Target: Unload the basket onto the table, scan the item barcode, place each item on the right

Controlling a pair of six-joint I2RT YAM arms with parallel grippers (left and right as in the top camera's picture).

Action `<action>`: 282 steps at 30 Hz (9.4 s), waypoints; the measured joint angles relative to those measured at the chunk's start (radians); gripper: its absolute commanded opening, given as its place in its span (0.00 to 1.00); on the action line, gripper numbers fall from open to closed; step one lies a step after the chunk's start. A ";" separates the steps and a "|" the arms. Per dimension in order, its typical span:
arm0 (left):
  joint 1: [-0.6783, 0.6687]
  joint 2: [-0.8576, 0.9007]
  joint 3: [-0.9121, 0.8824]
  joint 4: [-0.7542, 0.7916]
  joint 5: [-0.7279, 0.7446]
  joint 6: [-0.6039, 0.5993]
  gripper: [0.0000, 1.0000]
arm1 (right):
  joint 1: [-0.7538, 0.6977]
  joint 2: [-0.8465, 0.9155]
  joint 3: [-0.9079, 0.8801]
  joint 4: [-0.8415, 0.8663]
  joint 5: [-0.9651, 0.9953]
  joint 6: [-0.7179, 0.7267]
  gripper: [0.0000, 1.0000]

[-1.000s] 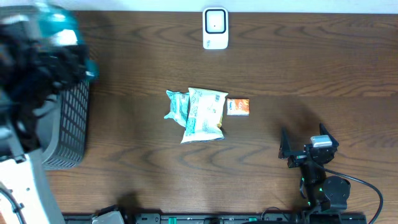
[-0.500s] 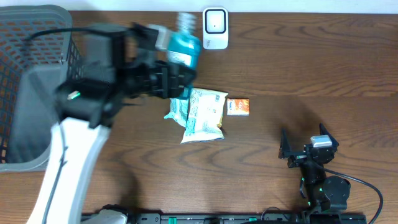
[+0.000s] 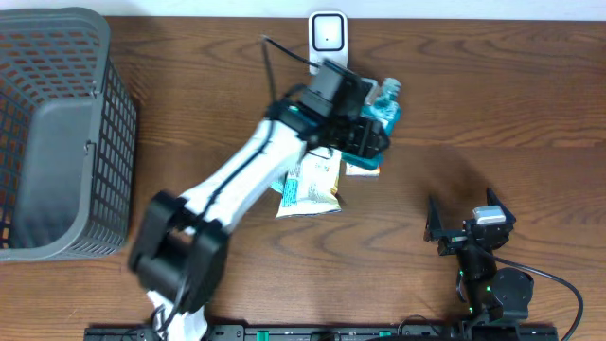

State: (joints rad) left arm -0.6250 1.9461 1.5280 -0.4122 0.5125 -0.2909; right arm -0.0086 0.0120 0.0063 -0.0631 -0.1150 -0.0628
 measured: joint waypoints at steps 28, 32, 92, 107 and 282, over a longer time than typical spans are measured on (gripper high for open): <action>-0.136 0.161 0.000 0.215 -0.365 -0.476 0.68 | 0.000 0.000 0.000 0.000 0.000 0.000 0.99; -0.136 0.159 0.000 0.230 -0.369 -0.490 0.83 | 0.000 0.000 0.000 0.000 0.000 0.000 0.99; 0.496 -1.458 -0.371 0.150 -1.034 0.789 0.98 | 0.000 0.027 0.020 0.059 -0.709 0.624 0.99; 0.717 -1.683 -0.427 0.108 -0.929 0.600 0.98 | 0.000 0.798 0.901 -0.776 -0.267 0.161 0.99; 0.800 -1.882 -0.692 -0.069 -0.742 0.549 0.98 | -0.159 2.356 1.849 -0.063 0.199 1.153 0.01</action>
State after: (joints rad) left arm 0.1745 0.0643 0.8364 -0.4808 -0.2298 0.2581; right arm -0.1677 2.3676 1.8553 -0.1261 0.0841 1.0904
